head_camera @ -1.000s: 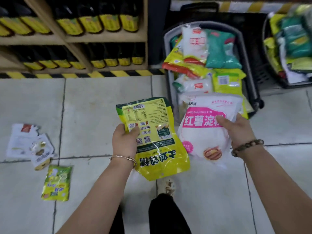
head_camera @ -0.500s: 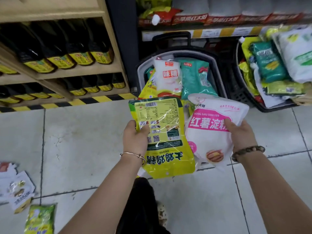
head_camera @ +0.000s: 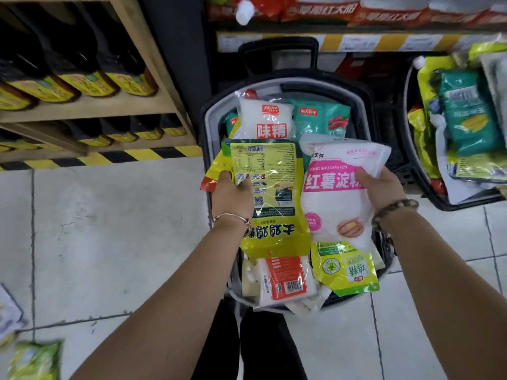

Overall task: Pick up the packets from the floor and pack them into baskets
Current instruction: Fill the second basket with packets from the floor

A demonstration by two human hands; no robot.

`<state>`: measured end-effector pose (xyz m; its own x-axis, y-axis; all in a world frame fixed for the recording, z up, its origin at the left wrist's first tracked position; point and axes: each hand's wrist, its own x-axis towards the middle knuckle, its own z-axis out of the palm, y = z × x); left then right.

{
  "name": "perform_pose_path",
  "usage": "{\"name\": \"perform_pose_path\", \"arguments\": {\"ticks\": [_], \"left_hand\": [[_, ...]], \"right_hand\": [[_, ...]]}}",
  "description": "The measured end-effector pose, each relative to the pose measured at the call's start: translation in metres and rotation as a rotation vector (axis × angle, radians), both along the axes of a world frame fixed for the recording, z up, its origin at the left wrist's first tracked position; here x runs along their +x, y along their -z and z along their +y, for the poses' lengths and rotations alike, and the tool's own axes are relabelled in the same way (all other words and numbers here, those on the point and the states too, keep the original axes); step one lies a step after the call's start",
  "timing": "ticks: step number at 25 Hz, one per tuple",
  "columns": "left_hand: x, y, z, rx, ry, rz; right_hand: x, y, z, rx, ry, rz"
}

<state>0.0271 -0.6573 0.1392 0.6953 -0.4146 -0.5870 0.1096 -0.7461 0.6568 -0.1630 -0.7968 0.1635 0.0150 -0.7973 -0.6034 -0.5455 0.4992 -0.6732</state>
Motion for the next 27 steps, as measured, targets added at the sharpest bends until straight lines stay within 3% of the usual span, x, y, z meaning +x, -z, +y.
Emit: {"name": "perform_pose_path", "arguments": {"ticks": [3, 5, 6, 9, 11, 16, 27], "left_hand": [[-0.004, 0.004, 0.003, 0.041, 0.049, 0.003], [-0.008, -0.004, 0.010, 0.152, 0.133, -0.072], [-0.011, -0.007, 0.014, 0.235, 0.218, -0.186], [-0.031, -0.006, 0.017, 0.283, 0.665, -0.501], [-0.045, 0.002, 0.009, 0.319, 0.876, -0.489], [-0.056, 0.017, -0.005, 0.494, 0.934, -0.466], [-0.055, 0.026, -0.013, 0.496, 0.943, -0.438]], "right_hand": [[0.002, 0.016, -0.005, -0.117, -0.030, 0.198], [-0.003, 0.020, 0.001, -0.234, -0.094, 0.159], [-0.007, 0.023, 0.004, -0.297, -0.166, 0.170], [-0.006, 0.026, 0.008, -0.372, -0.425, 0.460], [0.004, 0.025, 0.013, -0.348, -0.640, 0.632], [0.016, 0.045, 0.045, -0.371, -1.042, 0.667], [0.016, 0.063, 0.033, -0.365, -1.103, 0.648]]}}
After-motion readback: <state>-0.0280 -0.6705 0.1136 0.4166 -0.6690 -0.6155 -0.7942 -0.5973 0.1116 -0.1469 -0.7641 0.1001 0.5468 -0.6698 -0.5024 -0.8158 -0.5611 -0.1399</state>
